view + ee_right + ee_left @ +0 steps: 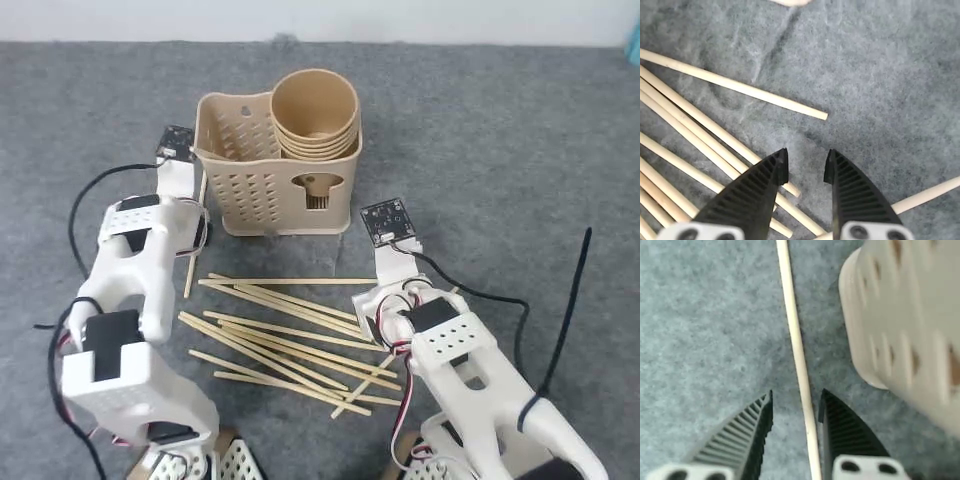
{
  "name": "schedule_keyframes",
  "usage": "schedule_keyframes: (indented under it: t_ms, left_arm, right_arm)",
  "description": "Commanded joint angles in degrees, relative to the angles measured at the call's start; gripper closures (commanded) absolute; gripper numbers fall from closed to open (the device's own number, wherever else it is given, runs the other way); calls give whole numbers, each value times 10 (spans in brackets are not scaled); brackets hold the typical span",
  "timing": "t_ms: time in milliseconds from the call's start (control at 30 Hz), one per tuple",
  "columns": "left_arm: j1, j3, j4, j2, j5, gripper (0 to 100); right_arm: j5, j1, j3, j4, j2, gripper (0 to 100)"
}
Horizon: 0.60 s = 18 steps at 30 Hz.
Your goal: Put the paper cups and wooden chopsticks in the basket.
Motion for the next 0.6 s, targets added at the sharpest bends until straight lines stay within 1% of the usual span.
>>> schedule_keyframes:
  t_ms: [0,33,100,233,367,500,567]
  left_arm:
    - [12,5,3,-3,-11,961]
    - [12,7,4,-3,-11,998]
    - [11,15,6,-7,-11,982]
    - [4,23,6,-9,-6,986]
    - [-15,18,3,-10,47,986]
    - [-43,3,5,-10,64,986]
    - [-62,0,5,-10,84,986]
  right_arm:
    - [9,7,0,-11,-10,861]
    - [9,8,0,-11,-10,861]
    - [9,8,0,-11,-10,861]
    - [9,8,0,-11,-10,861]
    - [9,8,0,-11,-10,861]
    - [9,8,0,-11,-10,861]
    - [9,8,0,-11,-10,861]
